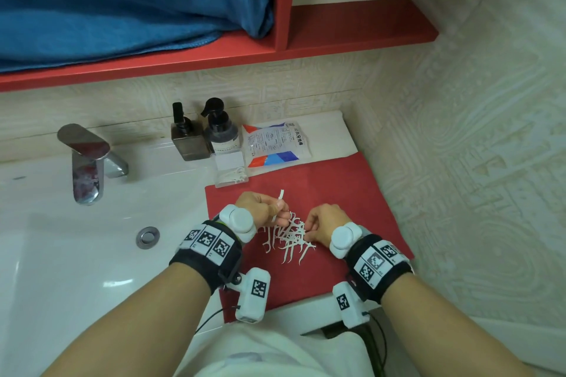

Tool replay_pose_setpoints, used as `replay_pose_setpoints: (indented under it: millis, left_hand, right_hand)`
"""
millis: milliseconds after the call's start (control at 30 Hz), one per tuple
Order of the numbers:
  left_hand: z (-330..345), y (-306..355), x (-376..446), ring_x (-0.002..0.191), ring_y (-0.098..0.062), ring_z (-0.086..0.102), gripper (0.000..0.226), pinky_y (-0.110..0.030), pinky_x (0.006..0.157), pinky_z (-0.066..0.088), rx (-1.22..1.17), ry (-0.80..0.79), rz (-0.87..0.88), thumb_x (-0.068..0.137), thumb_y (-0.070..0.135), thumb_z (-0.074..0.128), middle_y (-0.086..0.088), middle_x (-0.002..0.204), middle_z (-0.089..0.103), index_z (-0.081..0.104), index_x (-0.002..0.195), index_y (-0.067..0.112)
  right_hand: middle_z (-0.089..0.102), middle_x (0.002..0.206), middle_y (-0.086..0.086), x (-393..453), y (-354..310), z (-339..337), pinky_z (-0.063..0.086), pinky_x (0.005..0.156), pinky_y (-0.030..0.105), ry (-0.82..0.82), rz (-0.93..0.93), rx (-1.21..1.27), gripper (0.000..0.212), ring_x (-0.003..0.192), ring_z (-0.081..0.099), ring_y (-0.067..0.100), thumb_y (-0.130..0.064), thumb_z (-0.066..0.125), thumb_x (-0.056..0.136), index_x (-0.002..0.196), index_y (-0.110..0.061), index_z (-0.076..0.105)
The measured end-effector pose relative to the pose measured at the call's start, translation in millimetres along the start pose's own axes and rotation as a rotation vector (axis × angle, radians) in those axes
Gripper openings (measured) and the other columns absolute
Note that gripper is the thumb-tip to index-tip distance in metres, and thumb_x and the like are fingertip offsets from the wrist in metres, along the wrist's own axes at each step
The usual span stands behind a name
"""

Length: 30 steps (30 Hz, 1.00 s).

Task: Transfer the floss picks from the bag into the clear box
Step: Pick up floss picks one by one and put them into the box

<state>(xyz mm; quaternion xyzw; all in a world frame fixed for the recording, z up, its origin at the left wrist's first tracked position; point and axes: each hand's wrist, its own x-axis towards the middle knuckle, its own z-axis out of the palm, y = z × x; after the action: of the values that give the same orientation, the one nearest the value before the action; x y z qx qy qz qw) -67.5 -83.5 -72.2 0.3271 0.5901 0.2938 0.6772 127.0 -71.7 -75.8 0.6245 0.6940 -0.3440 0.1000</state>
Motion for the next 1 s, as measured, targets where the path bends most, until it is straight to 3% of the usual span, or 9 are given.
replay_pose_setpoints:
  millis: [100, 233, 367, 467, 633, 800, 1000]
  left_hand:
    - [-2, -5, 7, 0.06, -0.019, 0.071, 0.015, -0.025, 0.061, 0.059, -0.034, 0.039, -0.018, 0.091, 0.004, 0.06, -0.021, 0.085, 0.071, 0.068, 0.095, -0.008]
    - [-7, -10, 15, 0.064, -0.021, 0.07, 0.013, -0.031, 0.072, 0.059, -0.027, 0.072, -0.031, 0.091, 0.005, 0.061, -0.019, 0.084, 0.071, 0.069, 0.093, -0.006]
    - [-11, -14, 25, 0.054, -0.015, 0.068, 0.015, -0.022, 0.059, 0.058, -0.057, 0.132, -0.039, 0.091, 0.002, 0.06, -0.018, 0.079, 0.07, 0.067, 0.095, -0.009]
    - [-14, -18, 31, 0.054, -0.014, 0.068, 0.015, -0.02, 0.058, 0.057, -0.061, 0.144, -0.068, 0.091, 0.003, 0.06, -0.016, 0.08, 0.071, 0.068, 0.096, -0.008]
    - [-18, -22, 40, 0.074, -0.024, 0.072, 0.016, -0.036, 0.081, 0.058, -0.088, 0.022, -0.155, 0.092, 0.008, 0.06, -0.018, 0.086, 0.073, 0.07, 0.097, -0.004]
    - [-21, -20, 35, 0.074, -0.025, 0.073, 0.013, -0.03, 0.071, 0.06, -0.173, -0.154, -0.142, 0.092, 0.006, 0.058, -0.019, 0.086, 0.072, 0.07, 0.094, 0.0]
    - [-19, -10, 28, 0.067, -0.019, 0.072, 0.019, -0.023, 0.06, 0.056, -0.17, -0.254, -0.103, 0.093, 0.006, 0.056, -0.012, 0.078, 0.074, 0.066, 0.104, -0.006]
  right_hand:
    - [0.066, 0.067, -0.01, 5, 3, 3, 0.055, 0.07, 0.024, -0.016, -0.022, 0.041, 0.019, 0.067, 0.065, 0.008, -0.015, 0.084, 0.071, 0.072, -0.023, 0.067]
    - [0.072, 0.077, -0.003, 12, 1, -5, 0.049, 0.064, 0.016, -0.018, -0.082, 0.046, 0.013, 0.065, 0.064, 0.004, -0.014, 0.081, 0.075, 0.081, -0.019, 0.071]
    - [0.071, 0.081, -0.006, 17, -11, -24, 0.045, 0.064, 0.008, -0.018, -0.162, 0.081, 0.013, 0.07, 0.066, 0.004, -0.014, 0.077, 0.08, 0.086, -0.024, 0.072]
    - [0.071, 0.082, -0.015, 21, -21, -31, 0.044, 0.071, 0.005, -0.01, -0.246, 0.106, 0.016, 0.075, 0.064, -0.008, -0.013, 0.075, 0.083, 0.088, -0.028, 0.074]
    - [0.074, 0.084, -0.014, 30, -33, -30, 0.054, 0.082, 0.017, 0.002, -0.326, 0.243, 0.019, 0.081, 0.069, -0.003, -0.007, 0.074, 0.082, 0.091, -0.024, 0.076]
    - [0.073, 0.079, -0.007, 32, -40, -26, 0.057, 0.073, 0.023, 0.103, -0.275, 0.333, 0.033, 0.071, 0.068, 0.005, -0.014, 0.085, 0.07, 0.099, -0.024, 0.072]
    - [0.07, 0.07, -0.01, 25, -42, -32, 0.05, 0.067, 0.01, 0.255, -0.29, 0.335, 0.021, 0.065, 0.063, -0.001, -0.014, 0.087, 0.068, 0.085, -0.017, 0.075]
